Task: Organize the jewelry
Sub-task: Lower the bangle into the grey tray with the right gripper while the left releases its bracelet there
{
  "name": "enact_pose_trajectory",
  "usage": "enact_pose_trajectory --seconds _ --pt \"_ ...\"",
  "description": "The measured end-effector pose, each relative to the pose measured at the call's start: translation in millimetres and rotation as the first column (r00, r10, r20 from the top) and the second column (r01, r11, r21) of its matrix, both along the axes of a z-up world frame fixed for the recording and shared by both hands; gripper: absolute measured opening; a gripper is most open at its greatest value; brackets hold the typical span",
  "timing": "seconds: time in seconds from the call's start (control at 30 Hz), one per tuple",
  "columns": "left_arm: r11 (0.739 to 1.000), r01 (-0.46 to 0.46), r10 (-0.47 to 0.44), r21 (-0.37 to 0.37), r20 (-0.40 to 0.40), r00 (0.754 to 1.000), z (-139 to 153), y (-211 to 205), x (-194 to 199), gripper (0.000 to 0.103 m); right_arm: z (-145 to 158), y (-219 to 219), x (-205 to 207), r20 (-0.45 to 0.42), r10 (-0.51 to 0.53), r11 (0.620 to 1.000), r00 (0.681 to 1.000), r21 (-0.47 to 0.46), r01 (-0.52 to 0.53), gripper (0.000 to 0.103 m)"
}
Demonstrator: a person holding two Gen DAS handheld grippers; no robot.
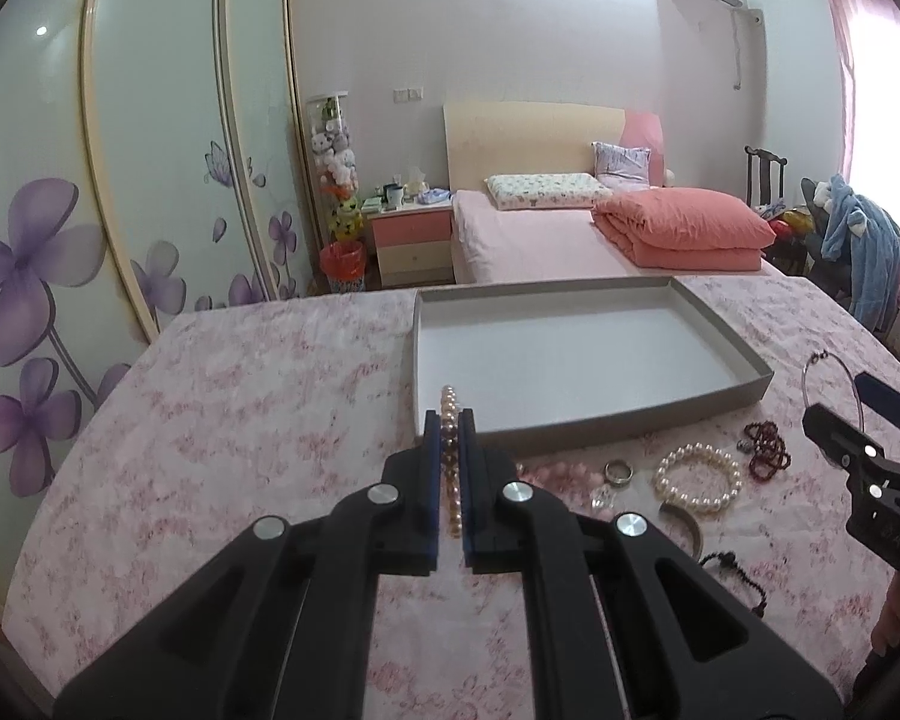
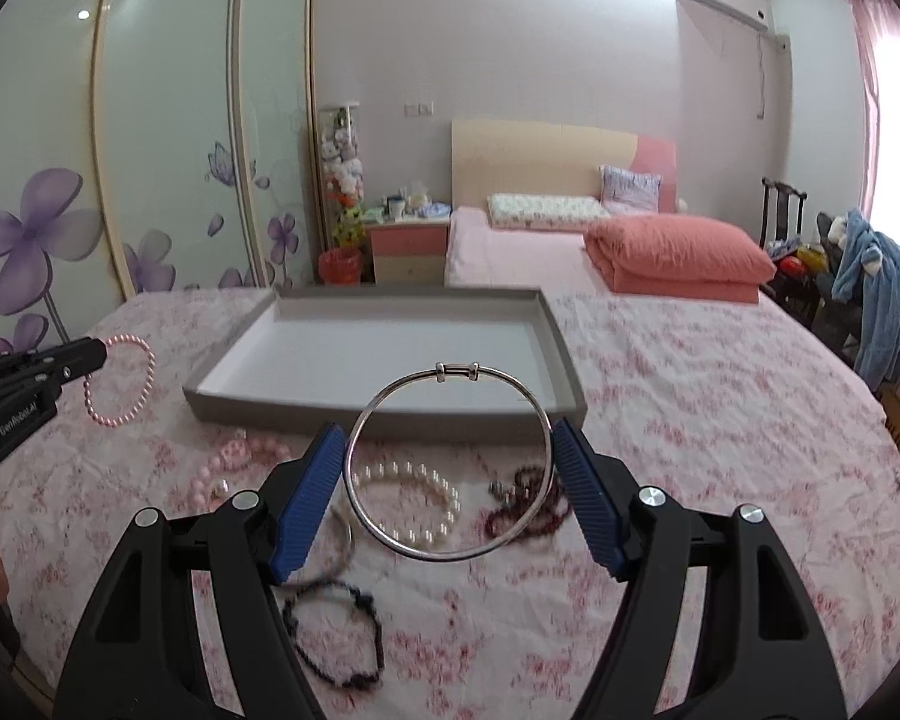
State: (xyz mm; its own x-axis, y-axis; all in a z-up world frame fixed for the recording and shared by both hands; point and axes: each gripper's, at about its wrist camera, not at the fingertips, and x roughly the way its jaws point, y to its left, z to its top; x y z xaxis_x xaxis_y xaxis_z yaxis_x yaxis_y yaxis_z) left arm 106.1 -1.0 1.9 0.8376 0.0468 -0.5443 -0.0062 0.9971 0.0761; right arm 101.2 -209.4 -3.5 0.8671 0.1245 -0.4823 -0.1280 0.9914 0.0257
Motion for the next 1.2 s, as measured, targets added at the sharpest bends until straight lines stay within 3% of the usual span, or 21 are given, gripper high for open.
enact_pose_trajectory --seconds 0.3,0.5,0.83,1.2 --pt "0.999 0.019 -0.021 0.031 0.074 0.997 21 -23 33 0.006 24 4 32 0.145 -0.012 1.0 0.989 0.004 0.011 0.071" --pt "1.0 0.023 -0.024 0.003 0.081 0.996 25 -31 72 0.006 25 4 67 0.171 -0.034 0.999 0.985 0.02 0.031 0.071" --pt "0.998 0.023 -0.022 -0.052 0.015 1.0 7 -29 145 0.006 0 10 135 0.07 -0.038 0.998 0.997 0.042 0.036 0.072" --pt "0.996 0.031 -0.037 -0.084 -0.07 0.997 -28 -27 190 0.006 -34 25 180 -0.113 0.001 0.999 0.994 0.032 0.003 0.072"
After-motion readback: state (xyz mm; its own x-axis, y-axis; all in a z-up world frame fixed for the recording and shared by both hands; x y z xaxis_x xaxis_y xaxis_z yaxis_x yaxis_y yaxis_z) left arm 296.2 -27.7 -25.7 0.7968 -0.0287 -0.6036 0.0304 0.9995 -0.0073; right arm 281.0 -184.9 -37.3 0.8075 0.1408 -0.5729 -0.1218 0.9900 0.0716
